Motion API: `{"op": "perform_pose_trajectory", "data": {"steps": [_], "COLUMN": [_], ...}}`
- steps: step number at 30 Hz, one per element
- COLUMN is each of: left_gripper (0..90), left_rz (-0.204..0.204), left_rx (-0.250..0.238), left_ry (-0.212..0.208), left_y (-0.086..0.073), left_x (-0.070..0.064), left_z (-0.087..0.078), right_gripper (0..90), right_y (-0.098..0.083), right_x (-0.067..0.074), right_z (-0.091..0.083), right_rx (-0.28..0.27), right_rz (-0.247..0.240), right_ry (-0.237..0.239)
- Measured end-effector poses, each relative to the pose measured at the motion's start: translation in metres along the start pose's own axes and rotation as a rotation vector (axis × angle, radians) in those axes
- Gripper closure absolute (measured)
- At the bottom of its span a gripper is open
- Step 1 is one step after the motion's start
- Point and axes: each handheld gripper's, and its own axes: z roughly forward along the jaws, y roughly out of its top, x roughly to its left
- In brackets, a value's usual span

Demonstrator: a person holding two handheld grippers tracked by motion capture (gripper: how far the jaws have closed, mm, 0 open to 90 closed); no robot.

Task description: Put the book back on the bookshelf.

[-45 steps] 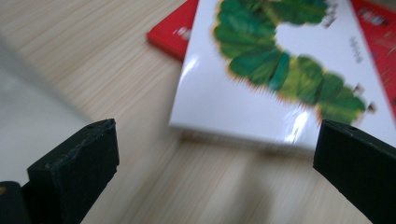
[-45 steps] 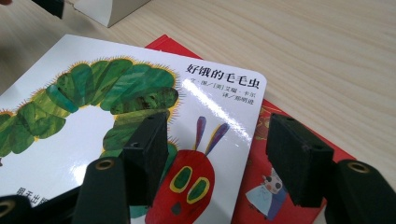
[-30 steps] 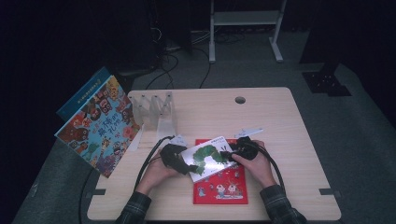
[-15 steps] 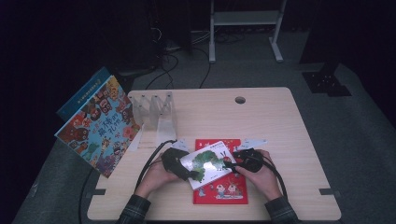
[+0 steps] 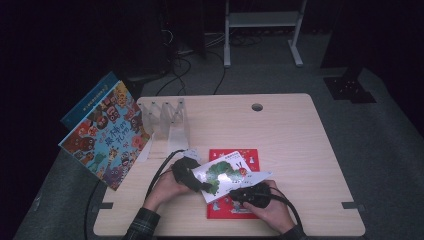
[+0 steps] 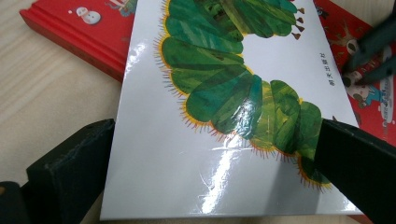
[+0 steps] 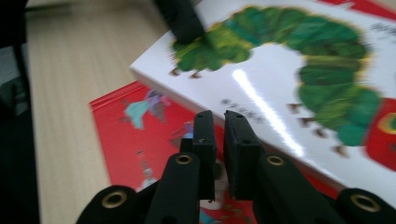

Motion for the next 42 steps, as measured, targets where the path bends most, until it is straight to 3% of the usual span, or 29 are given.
{"op": "perform_pose_trajectory", "data": {"steps": [7, 14, 20, 25, 33, 42], "left_gripper": [0.0, 0.0, 0.0, 0.0, 0.2, 10.6], "left_rz": [-0.001, -0.01, -0.014, -0.009, 0.033, 0.078], "left_rx": [0.003, 0.051, 0.043, -0.009, -0.083, -0.152], "left_ry": [-0.008, 0.003, 0.002, -0.004, -0.002, -0.013], "left_y": [0.001, 0.009, 0.011, 0.015, 0.026, 0.034], "left_x": [0.0, -0.003, -0.003, -0.005, -0.017, -0.03], "left_z": [0.001, 0.004, 0.0, -0.013, -0.034, -0.053], "right_gripper": [85.7, 89.4, 89.6, 89.6, 89.6, 89.6], "right_y": [0.002, 0.005, 0.006, 0.008, 0.011, 0.017], "right_x": [0.007, 0.013, 0.013, 0.014, 0.012, 0.01], "right_z": [0.009, 0.016, 0.017, 0.019, 0.022, 0.024], "right_rx": [0.009, -0.008, -0.009, -0.009, -0.004, -0.004], "right_rz": [-0.023, -0.054, -0.059, -0.061, -0.062, -0.069], "right_ry": [0.032, 0.026, 0.023, 0.024, 0.035, 0.035]}}
